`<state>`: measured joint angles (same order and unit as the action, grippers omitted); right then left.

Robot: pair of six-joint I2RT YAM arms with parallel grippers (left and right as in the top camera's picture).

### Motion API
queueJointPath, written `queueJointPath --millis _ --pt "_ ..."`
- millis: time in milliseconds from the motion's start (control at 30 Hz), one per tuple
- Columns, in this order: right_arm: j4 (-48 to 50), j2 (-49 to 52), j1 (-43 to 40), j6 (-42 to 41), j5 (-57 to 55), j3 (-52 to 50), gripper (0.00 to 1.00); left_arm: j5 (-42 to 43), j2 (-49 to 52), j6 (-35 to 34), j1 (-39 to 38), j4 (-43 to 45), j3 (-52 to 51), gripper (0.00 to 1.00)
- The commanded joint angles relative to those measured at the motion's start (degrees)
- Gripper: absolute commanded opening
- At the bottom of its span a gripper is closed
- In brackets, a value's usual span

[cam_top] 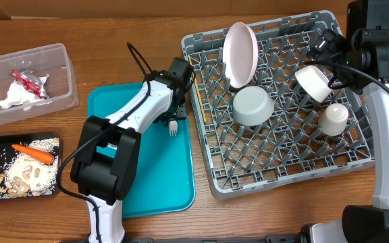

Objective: Sort waste into correct bins and load items into the dishwasher rack
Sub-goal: 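Close the left gripper on the white plastic fork handle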

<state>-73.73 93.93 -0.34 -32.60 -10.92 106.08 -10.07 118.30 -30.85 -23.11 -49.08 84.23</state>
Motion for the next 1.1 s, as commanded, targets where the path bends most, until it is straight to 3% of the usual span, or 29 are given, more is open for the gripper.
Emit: queueJointPath --millis 0,233,633,1067 --pt "0.09 -0.57 -0.15 -0.04 -0.63 0.92 1.0 0.76 1.42 1.03 1.2 -0.24 -0.57 0.57" --pt "0.09 -0.57 -0.15 -0.02 -0.63 0.92 1.0 6.12 1.42 1.79 4.92 -0.33 -0.61 0.54" --pt "0.09 -0.57 -0.15 -0.04 -0.63 0.92 1.0 7.17 1.42 19.02 4.72 6.75 -0.61 0.57" --pt "0.09 -0.57 -0.17 -0.04 -0.63 0.92 1.0 7.21 1.42 25.14 4.76 7.32 -4.22 0.57"
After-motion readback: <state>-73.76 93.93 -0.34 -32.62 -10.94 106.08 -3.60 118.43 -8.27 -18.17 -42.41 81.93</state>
